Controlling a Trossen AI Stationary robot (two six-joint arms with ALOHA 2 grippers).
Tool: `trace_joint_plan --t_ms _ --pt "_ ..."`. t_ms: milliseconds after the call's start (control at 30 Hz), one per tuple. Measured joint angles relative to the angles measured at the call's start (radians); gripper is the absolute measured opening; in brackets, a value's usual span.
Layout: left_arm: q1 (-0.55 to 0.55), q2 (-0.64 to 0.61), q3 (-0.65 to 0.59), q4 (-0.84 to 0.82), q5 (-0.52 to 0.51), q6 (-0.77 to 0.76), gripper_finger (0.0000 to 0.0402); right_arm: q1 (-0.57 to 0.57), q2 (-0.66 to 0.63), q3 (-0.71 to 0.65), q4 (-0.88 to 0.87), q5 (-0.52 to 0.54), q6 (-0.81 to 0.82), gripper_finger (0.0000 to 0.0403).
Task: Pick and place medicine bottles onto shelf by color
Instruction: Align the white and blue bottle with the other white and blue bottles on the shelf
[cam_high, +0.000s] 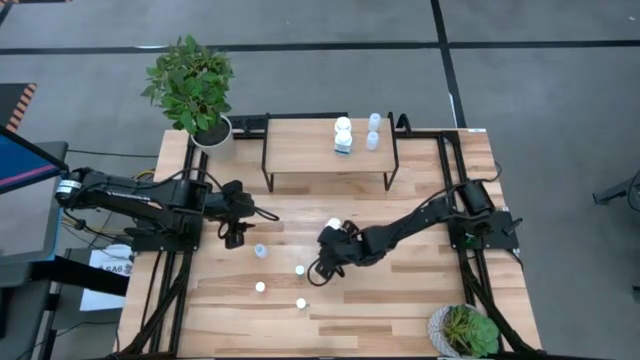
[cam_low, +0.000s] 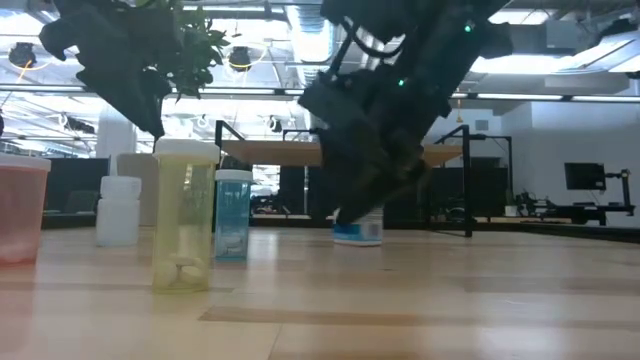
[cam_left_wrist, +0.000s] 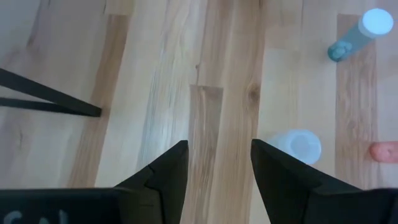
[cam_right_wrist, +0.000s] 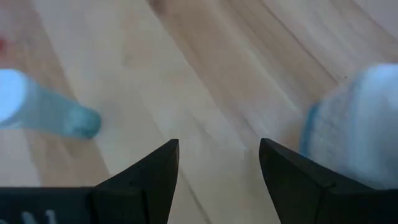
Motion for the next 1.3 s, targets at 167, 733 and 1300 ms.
trace_joint_plan --t_ms 167,733,1300 --pt "0.000 0.001 0.000 0.009 -0.003 0.001 0.0162 -0.004 -0.034 0.002 -0.141 0.001 0.039 0.0244" --pt "0.000 0.001 0.000 0.028 -0.021 0.003 0.0162 -0.007 -0.056 0.001 -0.388 0.107 0.071 0.0244" --pt "0.000 0.001 0.000 0.028 -0.021 -0.018 0.0162 -0.090 -0.056 0.002 -0.428 0.159 0.131 0.0244"
